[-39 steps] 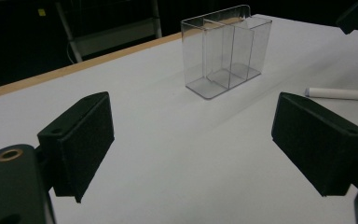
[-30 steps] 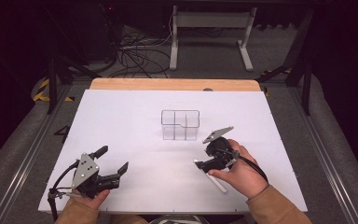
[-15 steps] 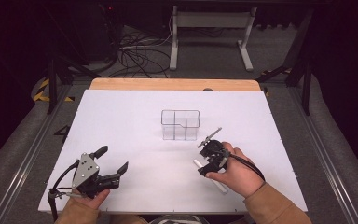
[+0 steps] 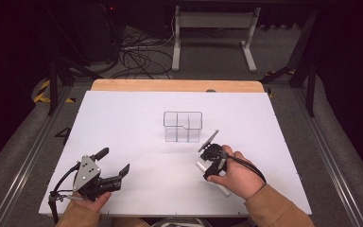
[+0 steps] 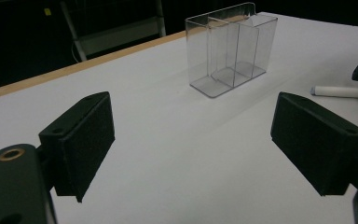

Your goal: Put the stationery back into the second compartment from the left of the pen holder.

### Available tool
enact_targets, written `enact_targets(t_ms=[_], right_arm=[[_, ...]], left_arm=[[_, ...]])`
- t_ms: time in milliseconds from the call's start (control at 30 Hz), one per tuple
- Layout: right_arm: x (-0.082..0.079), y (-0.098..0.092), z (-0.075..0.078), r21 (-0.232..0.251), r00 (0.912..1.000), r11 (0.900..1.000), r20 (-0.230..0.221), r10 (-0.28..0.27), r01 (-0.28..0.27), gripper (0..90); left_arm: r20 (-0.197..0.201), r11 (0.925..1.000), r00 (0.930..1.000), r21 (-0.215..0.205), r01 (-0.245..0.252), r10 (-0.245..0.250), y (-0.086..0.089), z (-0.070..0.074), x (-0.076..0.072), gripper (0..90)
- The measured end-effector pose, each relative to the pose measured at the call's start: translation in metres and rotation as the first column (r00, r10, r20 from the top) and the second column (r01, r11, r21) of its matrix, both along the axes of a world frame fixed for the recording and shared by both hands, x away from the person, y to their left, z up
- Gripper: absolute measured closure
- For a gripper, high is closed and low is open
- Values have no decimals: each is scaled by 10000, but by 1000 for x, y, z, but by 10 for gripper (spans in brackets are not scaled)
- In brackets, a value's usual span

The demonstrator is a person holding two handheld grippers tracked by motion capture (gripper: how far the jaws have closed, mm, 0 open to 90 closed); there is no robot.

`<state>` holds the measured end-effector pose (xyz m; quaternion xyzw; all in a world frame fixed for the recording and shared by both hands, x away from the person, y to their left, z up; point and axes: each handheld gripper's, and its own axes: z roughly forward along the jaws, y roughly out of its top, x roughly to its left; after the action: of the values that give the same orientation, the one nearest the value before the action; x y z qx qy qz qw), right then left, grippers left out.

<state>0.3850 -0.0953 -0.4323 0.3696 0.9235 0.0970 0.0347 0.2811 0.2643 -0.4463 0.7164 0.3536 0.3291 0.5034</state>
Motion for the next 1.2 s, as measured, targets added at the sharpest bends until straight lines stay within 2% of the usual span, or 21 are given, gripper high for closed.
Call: enact_targets(t_ms=[400, 500, 900, 1200], right_arm=[[4, 5, -4, -349, 9997, 9992, -120, -207, 203, 623], [4, 6, -5, -429, 9994, 9986, -143, -302, 295, 676], [3, 8, -10, -837, 9993, 9958, -83, -374, 366, 780], [2, 9, -10, -869, 9990, 9952, -49, -445, 439, 787]], left_arm=[[100, 9999, 9999, 127, -74, 72, -2, 0, -1, 143], [76, 9999, 10000, 103, -59, 58, -1, 0, -1, 144], [80, 9999, 9999, 98, -65, 64, -1, 0, -1, 144], [95, 9999, 9999, 113, -70, 69, -1, 0, -1, 145]])
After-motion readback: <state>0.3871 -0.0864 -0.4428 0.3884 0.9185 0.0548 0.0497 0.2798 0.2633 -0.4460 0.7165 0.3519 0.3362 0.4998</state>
